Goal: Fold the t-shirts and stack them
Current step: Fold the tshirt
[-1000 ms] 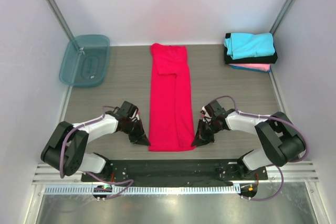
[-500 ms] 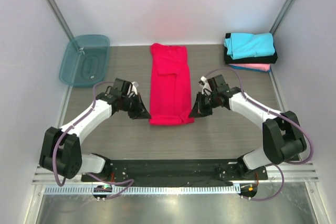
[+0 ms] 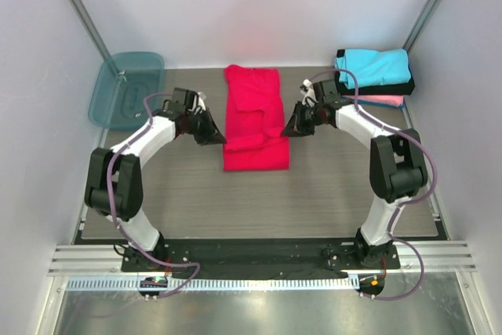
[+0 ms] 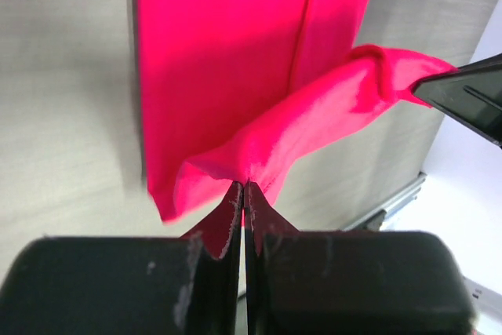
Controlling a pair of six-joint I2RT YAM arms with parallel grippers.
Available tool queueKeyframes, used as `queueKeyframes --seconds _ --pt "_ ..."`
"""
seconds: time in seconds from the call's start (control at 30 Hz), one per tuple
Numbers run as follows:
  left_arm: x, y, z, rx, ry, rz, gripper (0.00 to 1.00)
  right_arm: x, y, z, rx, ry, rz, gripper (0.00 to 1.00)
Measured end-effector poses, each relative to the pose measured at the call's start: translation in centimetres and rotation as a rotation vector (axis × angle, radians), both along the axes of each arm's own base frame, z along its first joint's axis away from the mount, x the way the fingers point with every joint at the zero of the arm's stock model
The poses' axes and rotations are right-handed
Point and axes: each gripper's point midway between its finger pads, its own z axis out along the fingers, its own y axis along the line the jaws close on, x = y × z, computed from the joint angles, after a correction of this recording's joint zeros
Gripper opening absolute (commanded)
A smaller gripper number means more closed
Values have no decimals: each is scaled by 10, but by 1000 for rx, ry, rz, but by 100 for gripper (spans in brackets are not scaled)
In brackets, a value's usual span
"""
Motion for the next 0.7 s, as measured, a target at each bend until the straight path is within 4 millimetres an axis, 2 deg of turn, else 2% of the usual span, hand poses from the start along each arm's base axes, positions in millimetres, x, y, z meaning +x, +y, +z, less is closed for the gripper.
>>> queueKeyframes --seconds 0.13,0.33,0.63,0.67,0.7 --pt "28 -5 -6 11 -20 -9 0 28 7 -11 0 -11 4 1" --pt "63 -2 -10 30 -60 -1 0 45 9 -26 -7 -4 6 1" --pt "103 2 -26 46 -79 2 0 89 9 -28 1 -55 -11 1" --pt "109 1 -28 46 -83 0 2 94 10 -29 3 -63 -12 1" --pt "113 0 -30 46 -87 -1 9 98 11 -29 5 -70 -12 4"
